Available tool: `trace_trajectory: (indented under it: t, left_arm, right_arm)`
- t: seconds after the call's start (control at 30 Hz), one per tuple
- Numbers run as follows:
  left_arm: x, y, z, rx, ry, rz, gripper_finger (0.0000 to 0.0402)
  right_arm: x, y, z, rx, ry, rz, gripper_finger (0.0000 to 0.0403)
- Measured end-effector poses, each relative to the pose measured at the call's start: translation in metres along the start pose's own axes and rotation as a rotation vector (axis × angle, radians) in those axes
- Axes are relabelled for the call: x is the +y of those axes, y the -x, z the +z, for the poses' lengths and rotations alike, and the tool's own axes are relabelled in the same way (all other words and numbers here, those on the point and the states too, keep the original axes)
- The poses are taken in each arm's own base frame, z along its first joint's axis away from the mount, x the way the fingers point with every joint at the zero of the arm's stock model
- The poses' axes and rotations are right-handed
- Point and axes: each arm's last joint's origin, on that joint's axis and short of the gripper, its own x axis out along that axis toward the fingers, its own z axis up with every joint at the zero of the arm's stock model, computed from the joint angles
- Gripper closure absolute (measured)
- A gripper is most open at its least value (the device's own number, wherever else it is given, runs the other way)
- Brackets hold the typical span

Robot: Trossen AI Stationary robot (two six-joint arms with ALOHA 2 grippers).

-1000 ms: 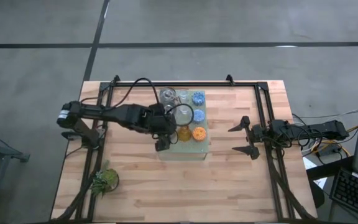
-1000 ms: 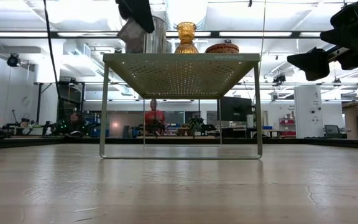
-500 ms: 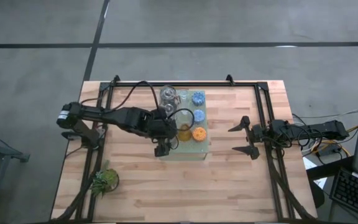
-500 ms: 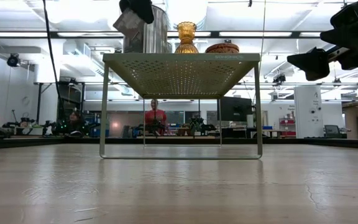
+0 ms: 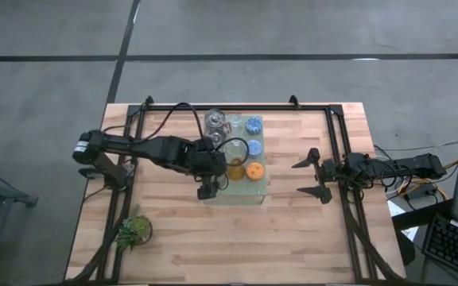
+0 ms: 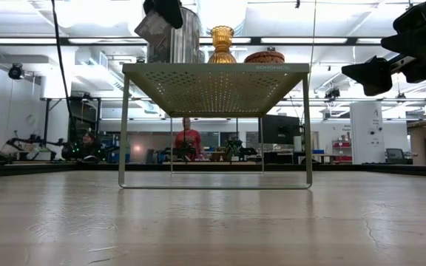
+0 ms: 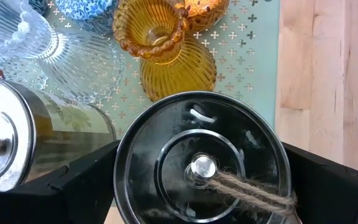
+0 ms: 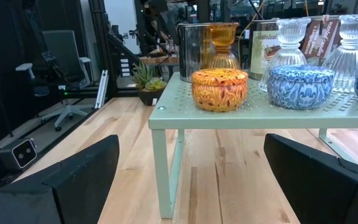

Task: Pick & Place candle stick holders
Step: Put the brown scented candle on the shelf aligned with the other green scented candle, then return to Home Position

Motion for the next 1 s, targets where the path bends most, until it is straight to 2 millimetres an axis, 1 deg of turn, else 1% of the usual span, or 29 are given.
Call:
trace_trajectory:
  t: [0.6,1.0]
  left_arm:
    - [0.001,0.001,0.001,-0.019,-0.02,0.023,0.0001]
    - [0.003,0.015,0.008,-0.07,-0.01,0.02,0.0001]
  right_arm:
    - [0.0,0.0,0.0,0.0,0.0,0.0,0.0012]
    - [0.0,0.0,0.0,0.0,0.0,0.0,0.0012]
